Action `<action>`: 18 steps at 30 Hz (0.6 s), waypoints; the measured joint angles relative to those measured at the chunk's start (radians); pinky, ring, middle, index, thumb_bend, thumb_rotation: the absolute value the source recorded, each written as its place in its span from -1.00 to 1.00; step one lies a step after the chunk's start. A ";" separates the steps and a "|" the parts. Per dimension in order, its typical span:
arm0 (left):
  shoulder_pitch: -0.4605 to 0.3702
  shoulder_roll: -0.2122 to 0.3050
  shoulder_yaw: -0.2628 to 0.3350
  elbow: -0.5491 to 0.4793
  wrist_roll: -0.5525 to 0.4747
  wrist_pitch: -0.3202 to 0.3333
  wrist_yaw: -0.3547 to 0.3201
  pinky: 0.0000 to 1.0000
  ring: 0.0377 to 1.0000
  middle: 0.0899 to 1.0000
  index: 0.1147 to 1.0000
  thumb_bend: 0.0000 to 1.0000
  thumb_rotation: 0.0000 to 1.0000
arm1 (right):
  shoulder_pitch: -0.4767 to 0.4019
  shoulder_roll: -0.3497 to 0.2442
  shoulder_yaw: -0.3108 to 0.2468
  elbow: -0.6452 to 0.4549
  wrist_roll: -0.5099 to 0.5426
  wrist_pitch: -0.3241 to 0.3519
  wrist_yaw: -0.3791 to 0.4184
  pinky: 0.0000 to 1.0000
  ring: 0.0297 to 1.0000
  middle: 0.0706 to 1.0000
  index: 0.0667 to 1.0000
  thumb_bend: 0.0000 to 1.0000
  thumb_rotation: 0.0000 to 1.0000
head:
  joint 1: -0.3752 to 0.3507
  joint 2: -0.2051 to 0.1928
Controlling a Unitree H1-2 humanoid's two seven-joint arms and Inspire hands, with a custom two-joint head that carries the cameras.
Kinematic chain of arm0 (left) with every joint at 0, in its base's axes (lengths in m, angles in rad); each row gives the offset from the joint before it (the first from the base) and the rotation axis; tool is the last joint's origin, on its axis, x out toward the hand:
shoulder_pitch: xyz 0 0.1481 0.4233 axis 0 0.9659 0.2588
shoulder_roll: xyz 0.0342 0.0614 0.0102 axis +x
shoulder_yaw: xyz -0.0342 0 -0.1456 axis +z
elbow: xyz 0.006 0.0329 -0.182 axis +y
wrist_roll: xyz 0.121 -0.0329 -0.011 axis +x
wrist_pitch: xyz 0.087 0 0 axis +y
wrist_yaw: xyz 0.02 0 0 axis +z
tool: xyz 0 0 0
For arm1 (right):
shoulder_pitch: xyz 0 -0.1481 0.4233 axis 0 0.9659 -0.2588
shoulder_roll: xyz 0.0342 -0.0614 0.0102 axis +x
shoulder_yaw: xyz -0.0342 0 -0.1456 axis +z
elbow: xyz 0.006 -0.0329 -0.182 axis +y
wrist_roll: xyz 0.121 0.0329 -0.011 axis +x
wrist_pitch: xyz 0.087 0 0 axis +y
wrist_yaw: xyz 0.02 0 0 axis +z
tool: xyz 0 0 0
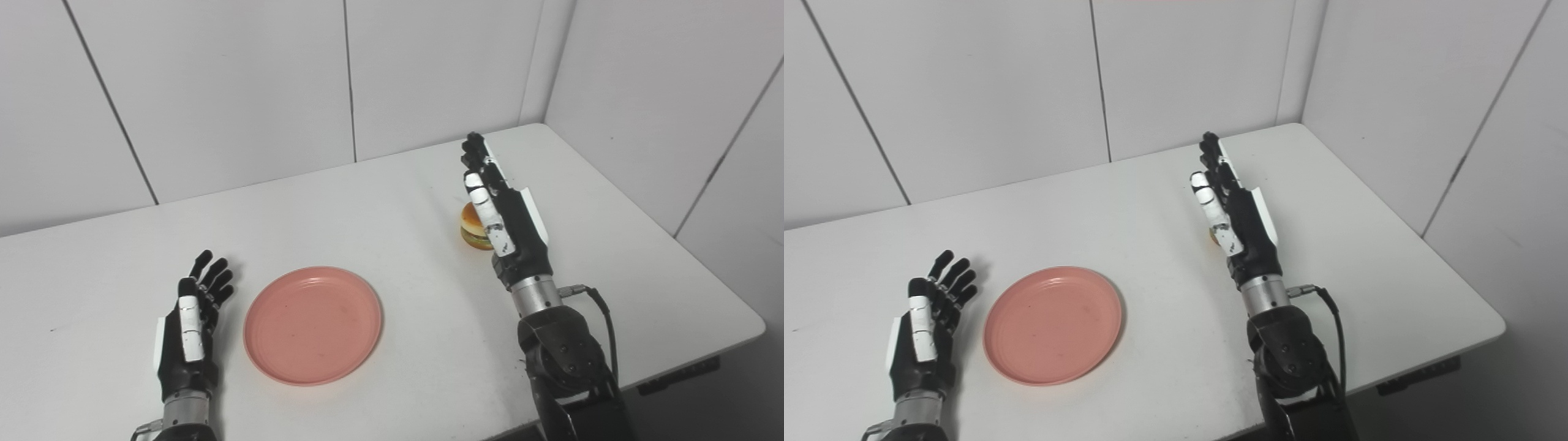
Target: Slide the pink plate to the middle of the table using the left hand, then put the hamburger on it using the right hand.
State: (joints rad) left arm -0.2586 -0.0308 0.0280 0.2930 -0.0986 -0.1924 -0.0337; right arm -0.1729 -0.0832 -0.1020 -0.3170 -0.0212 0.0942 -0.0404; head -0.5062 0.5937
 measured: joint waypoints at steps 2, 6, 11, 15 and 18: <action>-0.007 0.011 0.001 0.008 -0.010 -0.013 -0.005 0.69 0.66 0.63 0.60 0.58 1.00 | -0.007 -0.001 -0.006 0.000 -0.009 0.000 -0.009 1.00 0.97 0.92 0.92 0.36 0.67 | 0.000 -0.002; -0.007 0.013 0.001 0.008 -0.009 -0.025 -0.013 0.71 0.69 0.65 0.62 0.57 1.00 | -0.008 -0.009 -0.018 0.011 -0.015 0.000 -0.014 1.00 0.98 0.93 0.93 0.31 0.70 | 0.003 -0.014; -0.006 0.012 0.001 0.007 -0.010 -0.025 -0.017 0.71 0.70 0.67 0.65 0.55 1.00 | -0.009 -0.033 -0.038 0.027 -0.024 -0.001 -0.016 1.00 0.96 0.92 0.91 0.32 0.69 | 0.009 -0.023; -0.006 0.011 0.008 0.008 -0.020 -0.027 -0.017 0.69 0.70 0.66 0.63 0.51 1.00 | -0.017 -0.040 -0.047 0.030 -0.035 -0.001 -0.017 0.99 0.95 0.92 0.90 0.37 0.69 | 0.020 -0.021; -0.006 0.012 0.009 0.008 -0.031 -0.034 -0.018 0.71 0.72 0.69 0.66 0.51 1.00 | -0.033 -0.065 -0.045 0.047 -0.077 -0.001 -0.017 0.95 0.94 0.94 0.94 0.35 0.67 | 0.024 -0.017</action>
State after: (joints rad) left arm -0.2646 -0.0193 0.0371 0.3013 -0.1293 -0.2264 -0.0520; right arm -0.2055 -0.1486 -0.1466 -0.2702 -0.0985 0.0932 -0.0575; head -0.4817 0.5767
